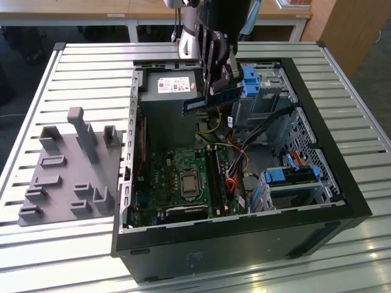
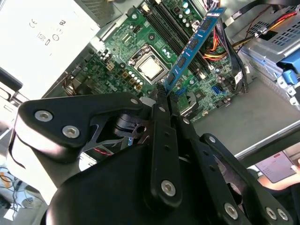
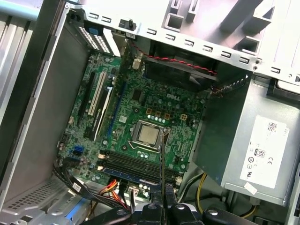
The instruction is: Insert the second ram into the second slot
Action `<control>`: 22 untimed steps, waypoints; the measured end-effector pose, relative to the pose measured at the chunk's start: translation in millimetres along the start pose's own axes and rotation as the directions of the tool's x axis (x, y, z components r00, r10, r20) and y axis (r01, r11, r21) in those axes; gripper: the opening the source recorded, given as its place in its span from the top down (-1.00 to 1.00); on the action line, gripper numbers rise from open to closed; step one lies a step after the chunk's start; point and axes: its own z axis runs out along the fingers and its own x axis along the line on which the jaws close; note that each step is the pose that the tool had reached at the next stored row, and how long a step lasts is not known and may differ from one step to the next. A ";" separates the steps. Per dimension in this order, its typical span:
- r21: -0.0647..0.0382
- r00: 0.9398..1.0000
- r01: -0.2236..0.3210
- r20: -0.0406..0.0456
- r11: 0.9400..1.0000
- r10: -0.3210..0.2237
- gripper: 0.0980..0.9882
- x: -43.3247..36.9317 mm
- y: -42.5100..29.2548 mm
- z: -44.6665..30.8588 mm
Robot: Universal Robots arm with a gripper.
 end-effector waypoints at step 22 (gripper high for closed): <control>-0.001 0.998 0.071 -0.002 0.998 -0.071 0.91 0.0 0.0 0.0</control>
